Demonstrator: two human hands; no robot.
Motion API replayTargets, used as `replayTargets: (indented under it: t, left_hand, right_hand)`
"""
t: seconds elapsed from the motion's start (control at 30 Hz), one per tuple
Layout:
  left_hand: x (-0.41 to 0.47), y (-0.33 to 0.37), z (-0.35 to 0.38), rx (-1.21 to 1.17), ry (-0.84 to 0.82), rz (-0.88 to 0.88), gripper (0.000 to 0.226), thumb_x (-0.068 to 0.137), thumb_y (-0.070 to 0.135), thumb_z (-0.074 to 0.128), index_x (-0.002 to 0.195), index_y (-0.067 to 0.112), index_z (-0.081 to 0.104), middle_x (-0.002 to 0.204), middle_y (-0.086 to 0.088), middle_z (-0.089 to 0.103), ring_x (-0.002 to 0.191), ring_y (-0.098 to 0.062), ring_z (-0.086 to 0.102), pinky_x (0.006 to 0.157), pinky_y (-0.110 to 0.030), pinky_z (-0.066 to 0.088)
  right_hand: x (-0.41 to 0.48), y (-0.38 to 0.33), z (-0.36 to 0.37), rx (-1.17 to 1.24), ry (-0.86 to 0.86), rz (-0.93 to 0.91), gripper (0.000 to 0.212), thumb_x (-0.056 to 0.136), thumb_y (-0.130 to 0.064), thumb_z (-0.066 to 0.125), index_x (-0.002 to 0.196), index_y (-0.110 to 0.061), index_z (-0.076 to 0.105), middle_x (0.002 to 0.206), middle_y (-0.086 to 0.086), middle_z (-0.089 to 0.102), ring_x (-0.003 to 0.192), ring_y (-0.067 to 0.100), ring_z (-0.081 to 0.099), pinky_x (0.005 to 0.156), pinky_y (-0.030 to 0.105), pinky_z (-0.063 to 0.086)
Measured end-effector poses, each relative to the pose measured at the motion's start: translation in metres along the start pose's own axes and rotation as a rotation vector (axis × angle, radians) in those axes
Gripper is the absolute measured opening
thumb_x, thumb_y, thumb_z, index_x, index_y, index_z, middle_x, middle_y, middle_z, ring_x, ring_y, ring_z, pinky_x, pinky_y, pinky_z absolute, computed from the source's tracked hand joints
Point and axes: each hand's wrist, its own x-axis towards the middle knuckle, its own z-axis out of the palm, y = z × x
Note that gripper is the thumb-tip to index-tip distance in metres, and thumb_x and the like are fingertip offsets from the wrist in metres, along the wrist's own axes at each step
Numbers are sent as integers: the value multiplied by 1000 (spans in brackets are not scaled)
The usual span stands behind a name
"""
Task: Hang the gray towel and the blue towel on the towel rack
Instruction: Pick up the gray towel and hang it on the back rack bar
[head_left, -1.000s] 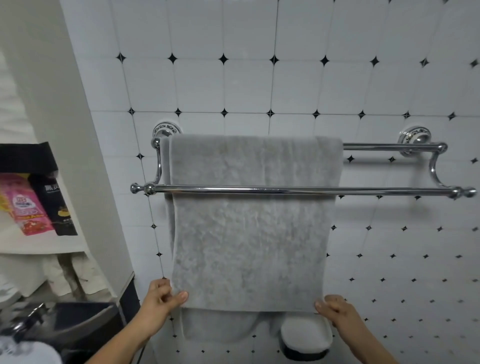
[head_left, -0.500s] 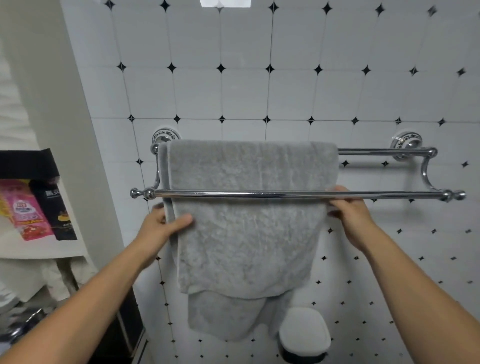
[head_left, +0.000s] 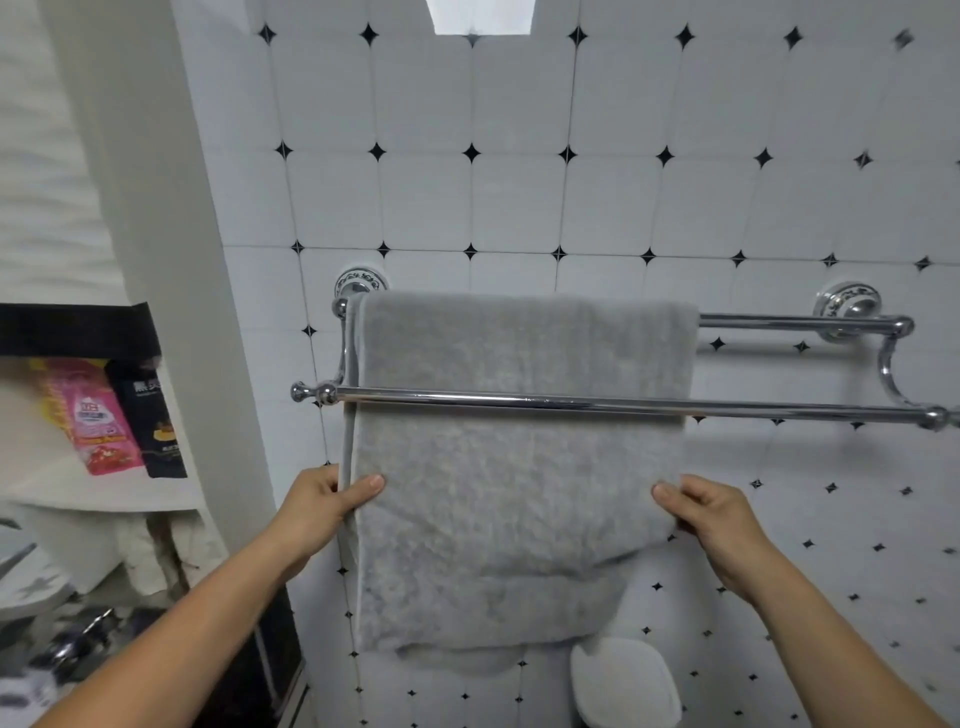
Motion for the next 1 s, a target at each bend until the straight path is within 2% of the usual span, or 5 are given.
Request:
replayTargets:
  t: [0.37,0.53,0.73,0.87,1.0]
  left_hand:
    - [-13,-25,4,106,-124,-152,20,79,28,77,79,8,78,83,-5,79,77,-20,76,58,-15,54]
    - [-18,-3,8,120,-161,-182,14,81,24,76,85,11,77,84,3,79,75,-9,74,63,-16,57]
    - [-30,93,-16,574,-261,-189,45,80,50,72,78,5,68,71,-1,77,57,-12,69,51,-20,41]
    - [-29,170,-24,400,130,250,37,80,41,73,62,9,66,63,-5,74,40,-13,59,38,-14,35]
    - [-3,202,-4,568,319,328,28,77,37,72,66,10,70,61,-1,73,47,-14,64,47,-25,48]
  right_hand:
    - [-17,16,-14,-268,-61,88,48,73,-39,76,58,-11,40,64,8,29,62,18,31,68,34,29]
    - [-23,-6,-17,-408,-104,75,32,82,-27,74,67,0,64,61,6,60,60,12,57,59,17,43]
    - [-15,-104,-18,-403,439,-314,30,87,-37,67,63,-19,69,56,-2,69,47,4,58,58,17,48]
    - [-4,-162,-2,-795,581,-314,34,78,-59,55,67,-30,67,64,-13,68,70,16,62,71,36,51]
    - [19,-190,12,-764,295,-133,35,71,-55,70,76,-21,72,75,-4,69,74,19,60,67,34,47]
